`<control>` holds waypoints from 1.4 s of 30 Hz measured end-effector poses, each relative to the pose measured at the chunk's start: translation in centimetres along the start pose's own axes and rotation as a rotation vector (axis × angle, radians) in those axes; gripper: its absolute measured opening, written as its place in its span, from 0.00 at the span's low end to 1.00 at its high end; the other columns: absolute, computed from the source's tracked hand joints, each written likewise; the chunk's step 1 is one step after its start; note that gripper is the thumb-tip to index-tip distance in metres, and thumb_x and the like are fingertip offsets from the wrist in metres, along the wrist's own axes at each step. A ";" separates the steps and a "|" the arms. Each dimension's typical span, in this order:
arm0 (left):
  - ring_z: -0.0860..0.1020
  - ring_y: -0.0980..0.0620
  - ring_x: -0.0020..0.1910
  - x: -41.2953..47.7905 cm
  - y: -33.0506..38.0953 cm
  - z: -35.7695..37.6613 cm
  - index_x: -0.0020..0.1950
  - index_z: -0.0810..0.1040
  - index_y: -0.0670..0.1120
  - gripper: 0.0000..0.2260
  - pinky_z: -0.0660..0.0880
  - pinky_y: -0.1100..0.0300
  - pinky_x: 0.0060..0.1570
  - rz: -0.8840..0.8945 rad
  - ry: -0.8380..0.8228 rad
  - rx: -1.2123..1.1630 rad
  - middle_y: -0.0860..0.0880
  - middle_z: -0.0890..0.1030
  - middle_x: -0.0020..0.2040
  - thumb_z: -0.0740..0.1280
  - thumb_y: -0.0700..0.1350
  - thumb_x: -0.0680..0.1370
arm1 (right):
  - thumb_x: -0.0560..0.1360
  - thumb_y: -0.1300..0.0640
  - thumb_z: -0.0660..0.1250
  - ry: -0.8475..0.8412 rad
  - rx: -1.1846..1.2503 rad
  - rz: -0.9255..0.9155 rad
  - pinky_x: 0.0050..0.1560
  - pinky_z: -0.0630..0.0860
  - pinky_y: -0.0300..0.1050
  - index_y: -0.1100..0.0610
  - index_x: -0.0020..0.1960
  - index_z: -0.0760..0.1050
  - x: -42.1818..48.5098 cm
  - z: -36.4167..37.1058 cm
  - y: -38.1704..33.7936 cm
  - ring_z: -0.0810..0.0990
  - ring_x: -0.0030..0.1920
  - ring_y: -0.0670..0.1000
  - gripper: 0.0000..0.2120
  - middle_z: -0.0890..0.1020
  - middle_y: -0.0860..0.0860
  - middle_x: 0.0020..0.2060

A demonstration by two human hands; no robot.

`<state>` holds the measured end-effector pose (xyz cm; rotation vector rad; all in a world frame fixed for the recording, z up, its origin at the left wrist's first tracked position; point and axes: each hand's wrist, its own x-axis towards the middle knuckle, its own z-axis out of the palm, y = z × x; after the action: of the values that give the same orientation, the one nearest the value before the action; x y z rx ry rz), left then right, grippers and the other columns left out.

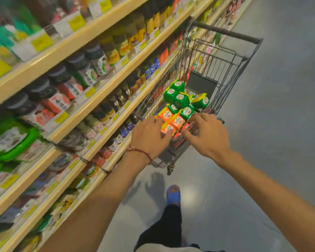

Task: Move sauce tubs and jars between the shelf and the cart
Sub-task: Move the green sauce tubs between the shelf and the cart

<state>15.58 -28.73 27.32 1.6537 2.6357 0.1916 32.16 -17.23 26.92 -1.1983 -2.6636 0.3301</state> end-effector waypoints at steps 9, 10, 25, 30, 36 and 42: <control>0.78 0.43 0.59 16.8 1.0 3.7 0.66 0.75 0.47 0.25 0.74 0.48 0.54 -0.036 -0.141 -0.053 0.46 0.78 0.59 0.57 0.64 0.81 | 0.77 0.35 0.63 -0.162 0.008 0.032 0.56 0.74 0.52 0.55 0.68 0.79 15.1 1.2 5.8 0.77 0.61 0.57 0.30 0.82 0.53 0.61; 0.77 0.43 0.59 18.4 1.1 4.0 0.66 0.75 0.47 0.25 0.74 0.48 0.54 -0.042 -0.149 -0.055 0.45 0.78 0.60 0.57 0.64 0.81 | 0.77 0.37 0.65 -0.177 0.006 0.035 0.58 0.74 0.52 0.55 0.69 0.78 16.6 1.4 6.3 0.76 0.63 0.57 0.29 0.81 0.53 0.62; 0.75 0.42 0.67 36.8 7.3 9.9 0.72 0.74 0.50 0.29 0.75 0.47 0.61 -0.384 -0.346 -0.171 0.45 0.77 0.67 0.54 0.66 0.80 | 0.78 0.40 0.70 -0.461 0.094 -0.069 0.54 0.76 0.56 0.58 0.65 0.80 38.5 5.2 20.1 0.79 0.61 0.64 0.25 0.83 0.58 0.58; 0.75 0.42 0.61 40.2 10.7 11.0 0.64 0.74 0.44 0.19 0.70 0.51 0.61 -0.659 -0.433 -0.253 0.41 0.76 0.58 0.59 0.57 0.84 | 0.79 0.37 0.66 -0.630 0.122 -0.102 0.65 0.77 0.55 0.51 0.73 0.76 43.7 6.3 23.7 0.75 0.71 0.58 0.28 0.77 0.52 0.70; 0.81 0.43 0.57 41.6 11.1 15.6 0.66 0.78 0.53 0.22 0.79 0.51 0.46 -0.787 -0.352 -0.331 0.48 0.81 0.62 0.60 0.65 0.80 | 0.78 0.41 0.69 -0.708 0.139 -0.083 0.59 0.81 0.56 0.53 0.72 0.77 46.5 9.5 26.5 0.81 0.65 0.59 0.27 0.80 0.53 0.67; 0.79 0.42 0.58 42.8 9.2 19.8 0.65 0.78 0.51 0.22 0.74 0.53 0.47 -0.837 -0.427 -0.433 0.48 0.78 0.67 0.58 0.64 0.81 | 0.78 0.40 0.69 -0.755 0.060 -0.033 0.59 0.77 0.53 0.50 0.70 0.78 47.5 14.8 27.6 0.79 0.64 0.59 0.24 0.82 0.54 0.64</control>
<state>6.82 15.50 10.65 0.3497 2.4522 0.3034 16.81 34.62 9.26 -1.1737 -3.2395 1.0259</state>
